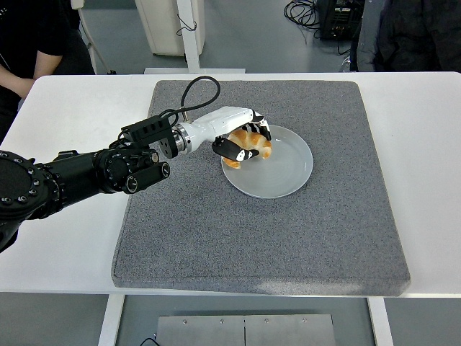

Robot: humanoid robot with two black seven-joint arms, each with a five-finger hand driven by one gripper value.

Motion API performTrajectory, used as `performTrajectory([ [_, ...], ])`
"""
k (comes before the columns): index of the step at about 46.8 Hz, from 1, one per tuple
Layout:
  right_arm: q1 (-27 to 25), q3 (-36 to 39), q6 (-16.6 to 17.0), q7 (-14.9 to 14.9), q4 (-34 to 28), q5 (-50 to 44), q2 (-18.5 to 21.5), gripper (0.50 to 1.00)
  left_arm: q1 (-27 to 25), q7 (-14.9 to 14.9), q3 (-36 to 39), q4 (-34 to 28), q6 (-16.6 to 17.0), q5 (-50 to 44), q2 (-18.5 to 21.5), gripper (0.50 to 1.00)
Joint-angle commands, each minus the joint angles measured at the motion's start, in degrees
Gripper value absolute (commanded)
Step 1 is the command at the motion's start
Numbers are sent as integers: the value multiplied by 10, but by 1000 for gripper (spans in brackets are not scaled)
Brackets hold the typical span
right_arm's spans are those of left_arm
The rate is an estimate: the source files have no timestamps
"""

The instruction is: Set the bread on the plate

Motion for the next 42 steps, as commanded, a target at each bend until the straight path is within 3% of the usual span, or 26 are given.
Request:
performTrajectory([
  [1,0,0,0,0,0,0,0,1000,-1,0,0,0,0,0,0,500],
  [5,0,0,0,0,1,0,0,1000,-1,0,-3,0,0,0,0,534],
  [11,0,0,0,0,0,0,0,1000,0,0,-4,0,0,0,0,654],
  [16,0,0,0,0,0,0,0,1000,0,0,-4,0,-1,0,0,710],
  [19,0,0,0,0,0,0,0,1000,0,0,-5,0,-1,0,0,776],
  [23,0,0,0,0,1,0,0,1000,1,0,-7,0,-1,0,0,825],
  [29,0,0,0,0,0,0,0,1000,1,0,-7,0,-1,0,0,863],
  [42,0,0,0,0,0,0,0,1000,-1,0,-24,0,-4,-4,0,896],
])
